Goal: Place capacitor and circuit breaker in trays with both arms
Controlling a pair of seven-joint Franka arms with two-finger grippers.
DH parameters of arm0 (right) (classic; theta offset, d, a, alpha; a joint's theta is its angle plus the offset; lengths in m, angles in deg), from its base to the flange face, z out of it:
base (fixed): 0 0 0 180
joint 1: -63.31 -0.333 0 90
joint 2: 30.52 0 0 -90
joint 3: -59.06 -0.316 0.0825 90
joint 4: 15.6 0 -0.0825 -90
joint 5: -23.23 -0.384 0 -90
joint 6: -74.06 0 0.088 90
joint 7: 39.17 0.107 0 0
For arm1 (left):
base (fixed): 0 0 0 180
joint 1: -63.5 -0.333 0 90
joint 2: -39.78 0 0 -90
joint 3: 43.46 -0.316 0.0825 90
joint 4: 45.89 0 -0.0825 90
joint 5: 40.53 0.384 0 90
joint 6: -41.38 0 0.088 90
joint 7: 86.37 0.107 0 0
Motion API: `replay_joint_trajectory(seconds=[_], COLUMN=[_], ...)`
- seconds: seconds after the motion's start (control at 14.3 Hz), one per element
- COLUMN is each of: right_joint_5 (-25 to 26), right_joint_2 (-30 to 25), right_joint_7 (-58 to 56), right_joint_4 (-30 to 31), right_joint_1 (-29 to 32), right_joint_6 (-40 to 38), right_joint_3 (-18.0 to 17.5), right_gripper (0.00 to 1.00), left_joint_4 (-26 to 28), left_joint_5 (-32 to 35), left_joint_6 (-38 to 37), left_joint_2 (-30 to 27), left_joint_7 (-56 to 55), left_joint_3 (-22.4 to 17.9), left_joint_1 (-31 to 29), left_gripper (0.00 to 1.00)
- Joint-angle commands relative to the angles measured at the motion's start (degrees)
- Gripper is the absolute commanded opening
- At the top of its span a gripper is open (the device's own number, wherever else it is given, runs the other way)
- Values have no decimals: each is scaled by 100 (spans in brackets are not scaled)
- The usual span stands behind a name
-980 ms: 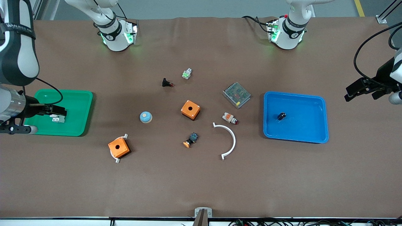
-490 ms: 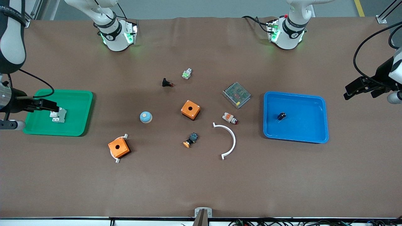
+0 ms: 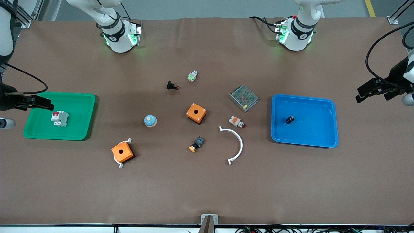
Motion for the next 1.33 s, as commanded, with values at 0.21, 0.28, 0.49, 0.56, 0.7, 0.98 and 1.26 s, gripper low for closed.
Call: replay_joint_trajectory(seconds=[0.21, 0.28, 0.49, 0.56, 0.7, 0.98, 1.26], right_joint_5=[-113, -148, -175, -157, -140, -122, -122], right_joint_2=[50, 15, -116, -161, -231, -415, -609], right_joint_7=[88, 80, 71, 71, 71, 71, 71], right_joint_4=[-179, -171, -118, -100, -91, -48, -39], right_joint_1=[-28, -28, -72, -98, -72, -81, -29], right_joint_6=[-38, -12, -117, -213, -284, -547, -662], right_joint_3=[5, 5, -4, 13, 40, 40, 57], right_gripper=[100, 100, 100, 100, 100, 100, 100], left_joint_4=[-67, -67, -94, -102, -103, -103, -103], left_joint_5=[37, 20, 28, 29, 2, 2, 2], left_joint_6=[-205, -205, -213, -240, -240, -275, -284], left_joint_2=[-113, -113, -113, -104, -104, -104, -104], left_joint_7=[74, 65, 13, 13, -5, 48, 56], left_joint_3=[16, 16, 16, 24, 24, 24, 24], left_joint_1=[-52, -52, -43, -43, -43, -52, -52], left_gripper=[100, 100, 100, 100, 100, 100, 100])
